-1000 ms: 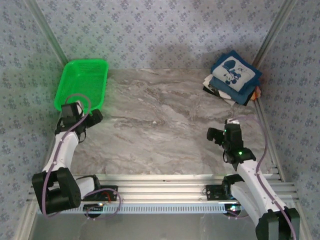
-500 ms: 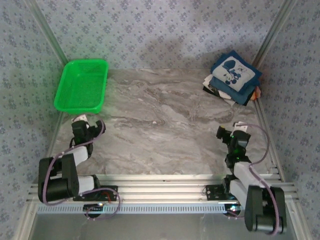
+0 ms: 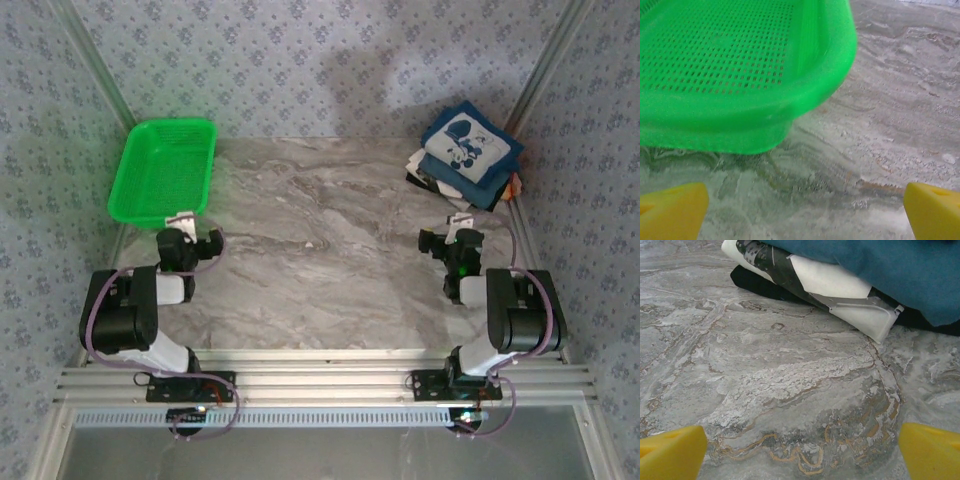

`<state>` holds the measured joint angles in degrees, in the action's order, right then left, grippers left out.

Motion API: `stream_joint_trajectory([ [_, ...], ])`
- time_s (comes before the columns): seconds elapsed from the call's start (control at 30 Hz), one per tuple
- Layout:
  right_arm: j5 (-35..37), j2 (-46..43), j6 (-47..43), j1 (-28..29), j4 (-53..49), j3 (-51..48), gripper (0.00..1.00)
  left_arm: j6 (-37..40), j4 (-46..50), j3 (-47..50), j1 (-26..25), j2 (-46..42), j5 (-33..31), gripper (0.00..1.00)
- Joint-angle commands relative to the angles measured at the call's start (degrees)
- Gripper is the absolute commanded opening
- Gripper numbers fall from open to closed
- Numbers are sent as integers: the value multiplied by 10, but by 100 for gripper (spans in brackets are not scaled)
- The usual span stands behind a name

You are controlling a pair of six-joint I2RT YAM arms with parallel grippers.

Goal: Fold and stack the t-shirts

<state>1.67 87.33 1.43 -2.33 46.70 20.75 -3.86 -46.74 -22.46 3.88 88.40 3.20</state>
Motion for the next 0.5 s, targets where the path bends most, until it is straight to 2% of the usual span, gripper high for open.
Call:
stream_joint_trajectory([
  [0.0,1,0,-28,7,-8,20,100,16,-9,-9,-4,-3,4,100],
  [0.47,-16,-1,-27,0,-2,15,100,19,0,-12,-10,-4,-10,100],
])
